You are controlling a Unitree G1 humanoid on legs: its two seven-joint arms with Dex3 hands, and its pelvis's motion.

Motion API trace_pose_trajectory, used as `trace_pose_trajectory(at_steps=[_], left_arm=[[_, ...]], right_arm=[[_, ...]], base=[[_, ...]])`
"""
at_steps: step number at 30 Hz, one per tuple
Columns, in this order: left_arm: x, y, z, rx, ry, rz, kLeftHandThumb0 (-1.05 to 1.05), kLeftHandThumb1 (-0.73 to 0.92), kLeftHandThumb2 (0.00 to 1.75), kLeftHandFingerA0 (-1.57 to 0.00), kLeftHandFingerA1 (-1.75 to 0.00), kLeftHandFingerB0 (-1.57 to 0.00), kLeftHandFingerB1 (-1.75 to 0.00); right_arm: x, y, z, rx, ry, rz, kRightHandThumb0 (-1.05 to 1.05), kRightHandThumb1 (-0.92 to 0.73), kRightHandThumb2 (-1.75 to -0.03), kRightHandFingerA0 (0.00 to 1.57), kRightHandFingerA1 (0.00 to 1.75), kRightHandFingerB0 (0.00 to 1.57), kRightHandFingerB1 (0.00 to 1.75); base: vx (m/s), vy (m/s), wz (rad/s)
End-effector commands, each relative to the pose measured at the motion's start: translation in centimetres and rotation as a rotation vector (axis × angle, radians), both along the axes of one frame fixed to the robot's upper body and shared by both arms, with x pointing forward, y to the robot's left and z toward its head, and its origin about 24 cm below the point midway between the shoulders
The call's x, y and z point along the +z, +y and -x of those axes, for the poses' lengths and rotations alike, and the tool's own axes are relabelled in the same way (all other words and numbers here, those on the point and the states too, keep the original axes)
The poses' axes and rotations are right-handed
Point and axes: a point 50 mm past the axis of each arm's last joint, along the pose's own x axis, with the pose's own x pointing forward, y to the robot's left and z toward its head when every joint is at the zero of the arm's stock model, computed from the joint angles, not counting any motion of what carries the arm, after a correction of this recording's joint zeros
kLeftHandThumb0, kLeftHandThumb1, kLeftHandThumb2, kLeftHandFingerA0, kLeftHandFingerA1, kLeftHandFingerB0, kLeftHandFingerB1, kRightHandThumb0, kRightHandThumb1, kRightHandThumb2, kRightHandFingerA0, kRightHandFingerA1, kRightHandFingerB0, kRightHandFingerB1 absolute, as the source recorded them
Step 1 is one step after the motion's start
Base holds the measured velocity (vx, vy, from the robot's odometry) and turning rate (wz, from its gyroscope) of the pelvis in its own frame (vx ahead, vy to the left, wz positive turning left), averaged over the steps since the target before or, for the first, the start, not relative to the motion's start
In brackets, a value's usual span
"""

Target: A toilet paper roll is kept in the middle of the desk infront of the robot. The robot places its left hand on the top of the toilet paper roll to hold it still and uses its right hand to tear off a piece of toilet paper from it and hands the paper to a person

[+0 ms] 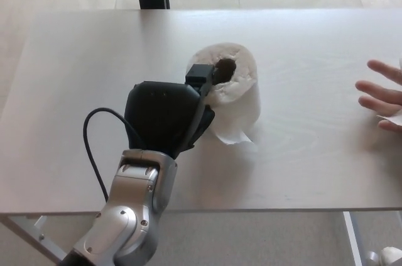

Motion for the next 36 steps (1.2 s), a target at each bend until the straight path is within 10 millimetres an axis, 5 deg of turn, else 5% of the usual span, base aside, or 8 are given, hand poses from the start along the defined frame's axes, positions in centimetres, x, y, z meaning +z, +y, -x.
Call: trace_pose_trajectory(at_steps=[1, 10, 11, 24, 25, 27, 29, 36], left_arm=[[-5.0, 2.2, 1.5, 0.033, 0.281, -0.084, -0.40, 0.68, 0.73, -0.99, -1.47, -0.58, -0.56], [-4.9, 2.4, 1.5, 0.032, 0.286, -0.108, -0.40, 0.72, 0.71, -0.95, -1.40, -0.56, -0.56], [-4.9, 2.4, 1.5, 0.032, 0.287, -0.111, -0.41, 0.73, 0.69, -0.97, -1.37, -0.56, -0.56], [-1.4, 2.3, -0.2, 0.001, 0.236, -0.085, -0.41, 0.68, 0.74, -0.81, -1.35, -0.54, -0.55], [0.6, 2.2, -1.3, 0.001, 0.226, -0.087, -0.42, 0.75, 0.67, -0.67, -0.89, -0.52, -0.49], [1.3, 2.1, -1.5, -0.012, 0.201, -0.088, -0.44, 0.74, 0.63, -0.65, -0.77, -0.53, -0.48], [3.0, 2.0, -2.0, -0.023, 0.131, -0.079, -0.44, 0.67, 0.71, -0.91, -1.25, -0.56, -0.55], [4.0, 2.5, -1.5, -0.040, 0.122, -0.024, -0.39, 0.58, 0.78, -0.77, -1.01, -0.58, -0.53]], right_arm=[[1.6, -1.1, 0.3, -0.020, 0.133, 0.261, -1.05, -0.60, -0.61, 0.00, 0.00, 0.00, 0.00], [4.4, -1.4, 0.1, -0.039, 0.189, 0.308, -1.05, -0.55, -0.58, 0.00, 0.00, 0.00, 0.00], [4.9, -1.5, 0.0, -0.045, 0.194, 0.306, -0.92, -0.50, -0.95, 0.00, 0.23, 0.00, 0.00], [12.0, -2.5, 0.9, -0.107, 0.230, 0.264, -0.79, -0.49, -0.89, 0.00, 0.12, 0.00, 0.00], [13.8, -2.2, 1.2, -0.102, 0.270, 0.287, -1.02, -0.51, -0.59, 0.00, 0.00, 0.00, 0.12], [14.6, -2.0, 1.4, -0.120, 0.296, 0.264, -1.05, -0.45, -0.71, 0.00, 0.00, 0.00, 0.09], [16.5, -1.7, 1.5, -0.138, 0.343, 0.215, -1.05, -0.40, -0.71, 0.00, 0.00, 0.00, 0.13], [19.6, -2.8, 2.1, -0.243, 0.424, 0.224, -0.78, -0.45, -0.91, 0.00, 0.08, 0.00, 0.00]], base=[[0.00, 0.000, 0.00], [0.00, 0.000, 0.00], [0.00, 0.000, 0.00], [0.00, 0.000, 0.00], [0.00, 0.000, 0.00], [0.00, 0.000, 0.00], [0.00, 0.000, 0.00], [0.00, 0.000, 0.00]])
